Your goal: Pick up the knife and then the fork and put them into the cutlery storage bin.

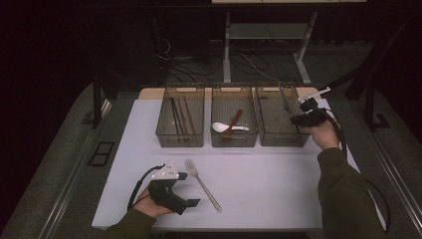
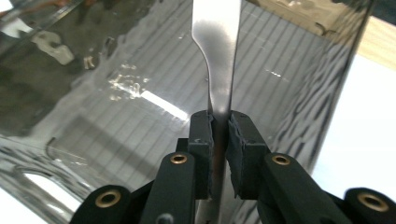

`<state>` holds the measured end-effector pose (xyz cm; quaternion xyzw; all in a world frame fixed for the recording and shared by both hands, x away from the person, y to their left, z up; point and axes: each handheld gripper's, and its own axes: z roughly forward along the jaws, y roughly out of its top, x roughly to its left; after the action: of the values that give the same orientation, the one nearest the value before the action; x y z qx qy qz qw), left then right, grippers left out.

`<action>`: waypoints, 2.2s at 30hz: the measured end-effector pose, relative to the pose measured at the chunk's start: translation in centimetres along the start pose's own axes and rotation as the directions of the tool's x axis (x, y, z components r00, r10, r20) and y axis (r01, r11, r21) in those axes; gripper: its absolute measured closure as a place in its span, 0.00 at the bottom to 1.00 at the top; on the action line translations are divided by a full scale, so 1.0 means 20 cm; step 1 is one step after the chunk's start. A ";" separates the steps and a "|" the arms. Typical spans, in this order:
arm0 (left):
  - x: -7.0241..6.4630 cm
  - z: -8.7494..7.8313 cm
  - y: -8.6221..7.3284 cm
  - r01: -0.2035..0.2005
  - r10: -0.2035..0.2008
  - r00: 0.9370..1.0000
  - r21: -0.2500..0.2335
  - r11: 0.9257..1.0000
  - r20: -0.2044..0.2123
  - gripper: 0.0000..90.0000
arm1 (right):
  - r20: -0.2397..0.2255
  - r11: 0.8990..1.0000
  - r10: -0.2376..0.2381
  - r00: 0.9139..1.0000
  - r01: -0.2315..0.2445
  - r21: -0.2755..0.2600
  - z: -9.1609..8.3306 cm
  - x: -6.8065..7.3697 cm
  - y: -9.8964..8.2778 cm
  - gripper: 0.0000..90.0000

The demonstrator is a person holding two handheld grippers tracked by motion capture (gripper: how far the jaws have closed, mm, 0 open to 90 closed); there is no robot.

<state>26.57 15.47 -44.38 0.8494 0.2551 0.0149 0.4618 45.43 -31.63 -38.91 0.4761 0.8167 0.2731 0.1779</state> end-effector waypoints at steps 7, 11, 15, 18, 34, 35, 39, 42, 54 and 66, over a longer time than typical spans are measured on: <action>0.00 0.00 0.00 -0.001 0.001 1.000 -0.002 1.000 -0.001 0.00 | -0.015 0.996 0.047 0.999 -0.048 -0.078 -0.06 -0.01 0.01 0.63; 0.00 0.00 0.00 -0.003 0.003 1.000 0.000 1.000 -0.002 0.00 | -0.054 0.984 0.092 0.994 -0.099 -0.150 -0.13 0.00 0.00 0.54; -0.01 0.00 0.00 0.000 0.000 1.000 -0.006 1.000 -0.005 0.00 | -0.087 0.976 0.083 0.993 -0.099 -0.196 -0.19 0.04 -0.03 0.48; -0.01 0.00 0.00 -0.005 0.005 1.000 -0.003 1.000 -0.007 0.00 | -0.112 0.971 0.066 0.992 -0.090 -0.221 -0.24 0.09 -0.05 0.45; -0.01 -0.01 0.00 -0.013 0.013 0.999 -0.014 1.000 -0.034 0.10 | -0.233 0.973 -0.026 0.972 -0.029 -0.230 -0.30 0.37 -0.24 0.41; -0.01 -0.01 0.00 -0.018 0.017 0.999 -0.014 1.000 -0.036 0.10 | -0.242 0.973 -0.038 0.970 -0.019 -0.228 -0.30 0.39 -0.25 0.44; -0.01 -0.01 0.01 -0.029 0.028 0.999 -0.015 0.999 -0.027 0.18 | -0.259 0.980 -0.078 0.963 0.027 -0.196 -0.28 0.46 -0.28 0.47; -0.02 -0.01 0.01 -0.041 0.041 0.999 -0.005 0.999 -0.011 0.38 | -0.266 0.982 -0.089 0.960 0.039 -0.186 -0.27 0.49 -0.29 0.47; 0.00 0.10 0.04 -0.095 0.092 0.995 0.110 0.989 0.032 0.99 | -0.299 0.976 -0.092 0.950 0.026 -0.216 -0.27 0.49 -0.33 0.38; -0.03 0.21 0.09 -0.134 0.129 0.991 0.129 0.983 0.042 0.99 | -0.298 0.973 -0.112 0.948 0.044 -0.226 -0.27 0.52 -0.36 0.37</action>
<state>27.90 11.20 -45.20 0.8931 0.1910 0.0141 0.4071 32.56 -26.92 -39.37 0.3726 0.8181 0.4241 0.1097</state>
